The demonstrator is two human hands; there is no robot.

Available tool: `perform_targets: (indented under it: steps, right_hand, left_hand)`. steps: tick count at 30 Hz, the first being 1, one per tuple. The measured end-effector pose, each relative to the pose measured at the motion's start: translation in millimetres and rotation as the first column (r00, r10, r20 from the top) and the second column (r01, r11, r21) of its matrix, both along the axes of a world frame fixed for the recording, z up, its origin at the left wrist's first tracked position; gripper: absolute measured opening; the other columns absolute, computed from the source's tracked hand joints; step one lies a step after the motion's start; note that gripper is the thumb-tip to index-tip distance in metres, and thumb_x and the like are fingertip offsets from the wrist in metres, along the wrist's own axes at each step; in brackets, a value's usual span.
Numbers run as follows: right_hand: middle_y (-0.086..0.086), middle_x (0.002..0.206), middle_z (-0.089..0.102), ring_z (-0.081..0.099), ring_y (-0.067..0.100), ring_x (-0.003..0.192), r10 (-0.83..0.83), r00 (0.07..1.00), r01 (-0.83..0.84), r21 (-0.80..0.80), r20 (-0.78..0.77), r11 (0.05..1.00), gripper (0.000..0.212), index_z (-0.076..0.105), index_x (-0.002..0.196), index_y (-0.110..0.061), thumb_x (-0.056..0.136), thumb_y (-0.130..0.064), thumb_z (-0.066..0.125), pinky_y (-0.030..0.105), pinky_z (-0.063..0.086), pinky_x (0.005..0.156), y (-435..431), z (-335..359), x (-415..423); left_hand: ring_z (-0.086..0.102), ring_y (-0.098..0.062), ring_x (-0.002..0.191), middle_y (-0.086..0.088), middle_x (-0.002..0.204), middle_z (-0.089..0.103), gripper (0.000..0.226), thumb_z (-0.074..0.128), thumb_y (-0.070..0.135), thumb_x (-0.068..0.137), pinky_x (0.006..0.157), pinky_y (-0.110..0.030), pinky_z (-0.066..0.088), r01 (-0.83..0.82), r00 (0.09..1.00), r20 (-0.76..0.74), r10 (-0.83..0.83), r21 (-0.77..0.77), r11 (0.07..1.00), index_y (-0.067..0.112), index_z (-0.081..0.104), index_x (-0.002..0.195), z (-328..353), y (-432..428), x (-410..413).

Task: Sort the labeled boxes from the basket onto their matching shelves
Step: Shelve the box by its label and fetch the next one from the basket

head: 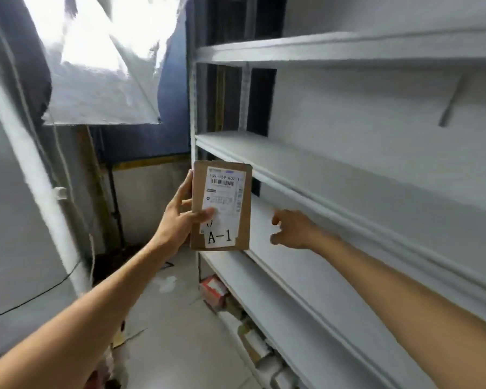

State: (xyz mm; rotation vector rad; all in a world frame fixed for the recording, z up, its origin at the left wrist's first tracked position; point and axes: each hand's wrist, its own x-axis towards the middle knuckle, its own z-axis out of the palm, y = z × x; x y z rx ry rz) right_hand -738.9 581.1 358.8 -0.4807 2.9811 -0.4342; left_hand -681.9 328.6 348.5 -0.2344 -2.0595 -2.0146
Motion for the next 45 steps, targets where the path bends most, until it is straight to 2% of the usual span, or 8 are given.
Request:
perform_targets:
  steps: [5,9,16,30,34,38,42,45]
  right_hand:
    - [0.004,0.131,0.051,0.053,0.019,0.111,-0.27,0.963,0.27,0.009,0.026,0.963,0.054,0.049,0.13,-0.016,0.083,-0.032,0.067,0.023,0.039,0.076,86,10,20]
    - [0.006,0.129,0.053,0.054,0.021,0.109,-0.461,0.887,0.461,0.037,0.003,0.887,0.054,0.051,0.13,-0.015,0.081,-0.029,0.069,0.024,0.042,0.077,130,15,55]
    - [0.009,0.119,0.056,0.056,0.024,0.101,-0.658,0.753,0.653,0.156,-0.023,0.741,0.046,0.054,0.123,-0.01,0.082,-0.026,0.068,0.031,0.049,0.08,173,11,126]
    - [0.002,0.113,0.053,0.053,0.019,0.097,-0.801,0.595,0.801,0.14,-0.07,0.582,0.035,0.055,0.116,-0.018,0.084,-0.027,0.066,0.03,0.046,0.076,239,16,219]
    - [0.0,0.112,0.053,0.053,0.018,0.098,-0.817,0.571,0.819,0.122,-0.081,0.561,0.027,0.056,0.11,-0.02,0.085,-0.026,0.064,0.033,0.051,0.085,262,19,232]
    - [-0.002,0.114,0.053,0.054,0.016,0.098,-0.828,0.555,0.831,0.082,-0.079,0.55,0.027,0.056,0.109,-0.02,0.084,-0.023,0.065,0.028,0.05,0.08,288,21,244]
    - [-0.005,0.113,0.051,0.051,0.012,0.096,-0.834,0.547,0.837,0.062,-0.069,0.544,0.031,0.056,0.113,-0.02,0.084,-0.024,0.067,0.018,0.038,0.064,313,16,257]
    - [-0.007,0.107,0.048,0.051,0.012,0.093,-0.846,0.529,0.848,0.058,-0.061,0.526,0.032,0.055,0.112,-0.021,0.083,-0.025,0.068,0.018,0.036,0.062,327,10,262]
  left_hand:
    - [0.065,-0.023,0.106,-0.005,0.117,0.066,0.095,0.076,0.015,0.074,0.084,-0.051,0.056,0.251,0.967,-0.027,-0.252,-0.017,0.968,0.05,0.024,0.145,16,79,-54]
    - [0.07,-0.02,0.095,0.002,0.1,0.071,0.09,0.07,-0.002,0.077,0.073,-0.041,0.06,0.453,0.891,-0.039,-0.452,-0.003,0.892,0.041,0.03,0.145,16,139,-75]
    - [0.065,-0.027,0.1,-0.011,0.117,0.058,0.088,0.072,-0.009,0.072,0.066,-0.035,0.059,0.664,0.748,-0.029,-0.664,0.049,0.746,0.039,0.04,0.139,10,224,-72]
    - [0.065,-0.016,0.091,-0.003,0.105,0.058,0.096,0.074,-0.011,0.069,0.064,-0.033,0.059,0.831,0.557,-0.073,-0.828,0.053,0.554,0.039,0.035,0.14,54,372,-23]
    - [0.062,-0.024,0.097,-0.004,0.108,0.056,0.098,0.075,-0.01,0.068,0.08,-0.051,0.056,0.848,0.524,-0.033,-0.851,-0.073,0.525,0.041,0.033,0.141,65,415,-20]
    - [0.061,-0.028,0.101,-0.002,0.107,0.056,0.1,0.075,-0.011,0.068,0.086,-0.057,0.053,0.842,0.533,-0.001,-0.846,-0.091,0.531,0.044,0.033,0.14,57,451,-18]
    - [0.058,-0.026,0.108,0.004,0.107,0.054,0.103,0.075,-0.013,0.067,0.083,-0.051,0.056,0.845,0.522,-0.029,-0.853,-0.119,0.521,0.047,0.031,0.137,50,479,-15]
    - [0.055,-0.022,0.109,0.009,0.108,0.052,0.105,0.074,-0.013,0.069,0.076,-0.042,0.058,0.852,0.503,-0.03,-0.864,-0.151,0.501,0.053,0.028,0.136,46,494,-14]
